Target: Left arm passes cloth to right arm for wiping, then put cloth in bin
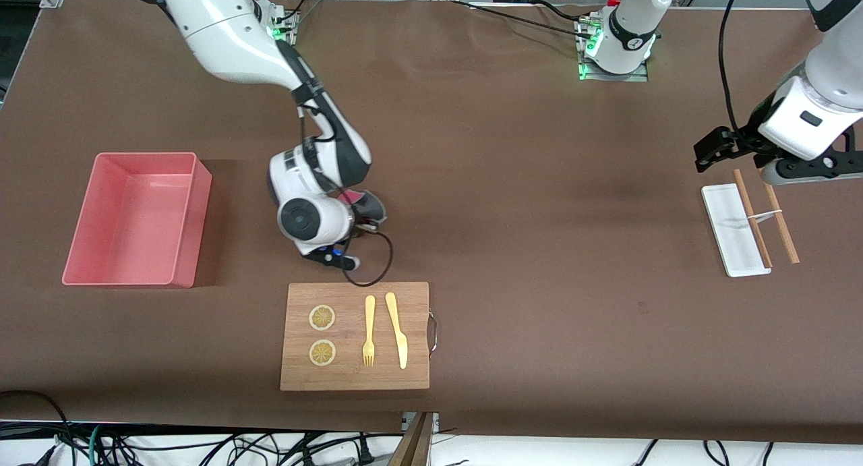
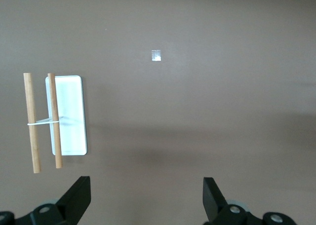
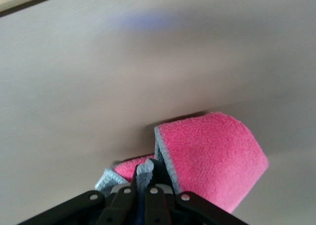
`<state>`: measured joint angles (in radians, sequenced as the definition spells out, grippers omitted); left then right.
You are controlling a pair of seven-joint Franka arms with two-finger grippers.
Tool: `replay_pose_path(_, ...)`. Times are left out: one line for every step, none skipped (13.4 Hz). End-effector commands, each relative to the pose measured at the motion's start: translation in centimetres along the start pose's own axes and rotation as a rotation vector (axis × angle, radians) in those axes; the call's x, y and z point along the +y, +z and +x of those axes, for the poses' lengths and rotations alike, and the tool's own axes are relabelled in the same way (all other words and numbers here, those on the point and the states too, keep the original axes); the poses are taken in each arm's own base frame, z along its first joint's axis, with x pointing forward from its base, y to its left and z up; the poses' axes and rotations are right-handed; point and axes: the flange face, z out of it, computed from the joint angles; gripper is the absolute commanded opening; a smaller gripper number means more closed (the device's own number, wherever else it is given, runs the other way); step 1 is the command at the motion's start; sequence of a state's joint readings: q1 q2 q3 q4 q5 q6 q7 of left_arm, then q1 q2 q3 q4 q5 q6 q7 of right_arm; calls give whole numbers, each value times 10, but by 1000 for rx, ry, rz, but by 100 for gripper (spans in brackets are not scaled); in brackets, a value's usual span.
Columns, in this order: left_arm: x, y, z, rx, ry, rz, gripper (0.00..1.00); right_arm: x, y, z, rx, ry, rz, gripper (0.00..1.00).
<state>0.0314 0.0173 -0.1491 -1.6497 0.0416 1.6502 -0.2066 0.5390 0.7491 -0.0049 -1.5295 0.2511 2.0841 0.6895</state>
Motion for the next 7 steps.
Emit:
replay_pose_path(14,-9,-4,5,49,26,100,-24,0,-18,19,64,42,0)
replay_pose_path(8,-9,-4,3,45,28,100,-31,1,-25,1,89,64,0)
replay_pose_path(-1,-9,-4,2,52,29,100,-42,-4,-32,-19,100,99,0)
replay_pose_path(-10,-9,-3,0,72,27,100,-46,-7,-35,-40,119,129,0)
replay_pose_path(-15,-9,-2,1,71,27,100,-47,-10,-35,-52,132,149,0)
replay_pose_path(-13,-10,-2,2,71,27,100,-47,-14,-34,-47,120,147,0)
replay_pose_path(-12,-11,0,4,73,24,100,-42,-15,-29,-43,103,138,0)
